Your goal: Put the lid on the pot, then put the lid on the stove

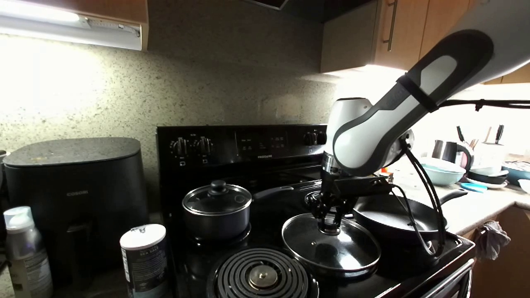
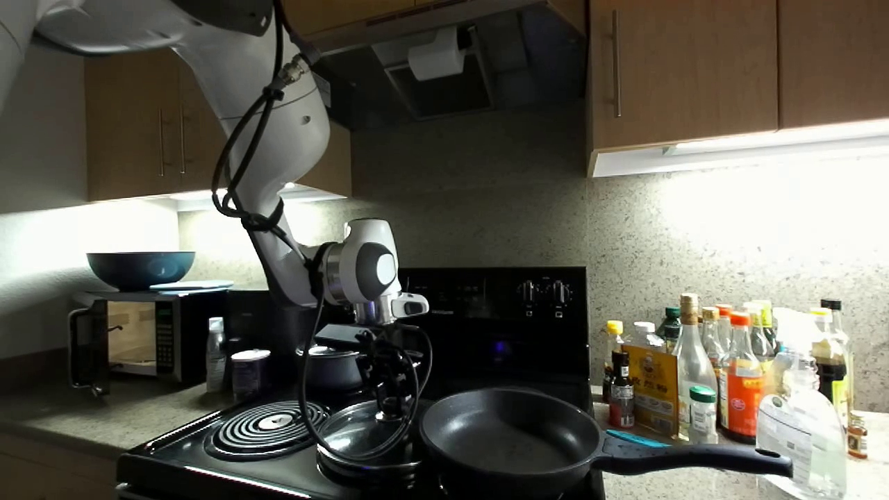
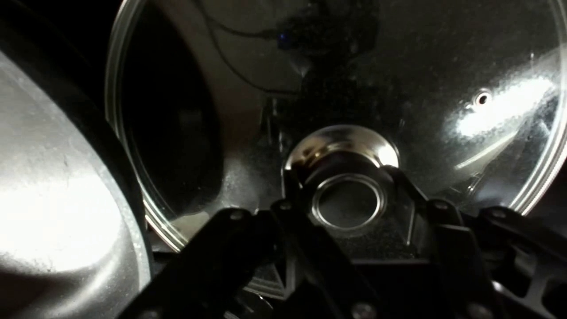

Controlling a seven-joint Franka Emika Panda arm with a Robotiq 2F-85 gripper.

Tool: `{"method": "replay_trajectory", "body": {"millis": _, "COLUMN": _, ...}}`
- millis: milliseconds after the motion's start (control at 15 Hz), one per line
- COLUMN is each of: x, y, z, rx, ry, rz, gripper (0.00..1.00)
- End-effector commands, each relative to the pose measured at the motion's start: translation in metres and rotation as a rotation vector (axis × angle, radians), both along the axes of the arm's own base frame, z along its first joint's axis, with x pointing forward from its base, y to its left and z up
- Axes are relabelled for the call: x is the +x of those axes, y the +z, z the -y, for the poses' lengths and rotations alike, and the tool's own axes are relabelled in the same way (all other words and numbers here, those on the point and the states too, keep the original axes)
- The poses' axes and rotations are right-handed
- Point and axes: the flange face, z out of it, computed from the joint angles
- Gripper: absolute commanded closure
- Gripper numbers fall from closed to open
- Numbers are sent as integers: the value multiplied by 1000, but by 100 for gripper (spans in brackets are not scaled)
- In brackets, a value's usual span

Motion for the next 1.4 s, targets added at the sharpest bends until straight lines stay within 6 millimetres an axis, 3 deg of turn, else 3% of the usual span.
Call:
{"method": "replay_trajectory", "body": {"millis": 0, "x": 11, "y": -29, "z": 8, "rx": -12, "ry": -43, "rz": -46, "gripper": 75}}
{"method": "replay_trajectory", "body": {"millis": 267, "x": 16, "y": -29, "z": 8, "rx": -22, "ry": -54, "rz": -57, "gripper": 75}}
{"method": "replay_trajectory", "body": {"millis": 333, "x": 15, "y": -29, "z": 7, "rx": -32, "ry": -57, "rz": -61, "gripper": 25}}
{"method": "replay_trajectory", "body": {"millis": 400, "x": 16, "y": -28, "z": 7, "rx": -37, "ry": -59, "rz": -61, "gripper": 24}}
{"method": "replay_trajectory", "body": {"millis": 667, "x": 16, "y": -33, "z": 3, "rx": -50, "ry": -73, "rz": -64, "gripper": 2}}
{"method": "replay_trajectory", "body": {"millis": 1000, "x": -3, "y": 8, "z": -28, "rx": -119, "ry": -4, "rz": 69, "gripper": 0}}
{"method": "replay_trajectory", "body": {"millis": 1333, "x": -55, "y": 80, "z": -75, "rx": -206, "ry": 109, "rz": 341, "gripper": 0}}
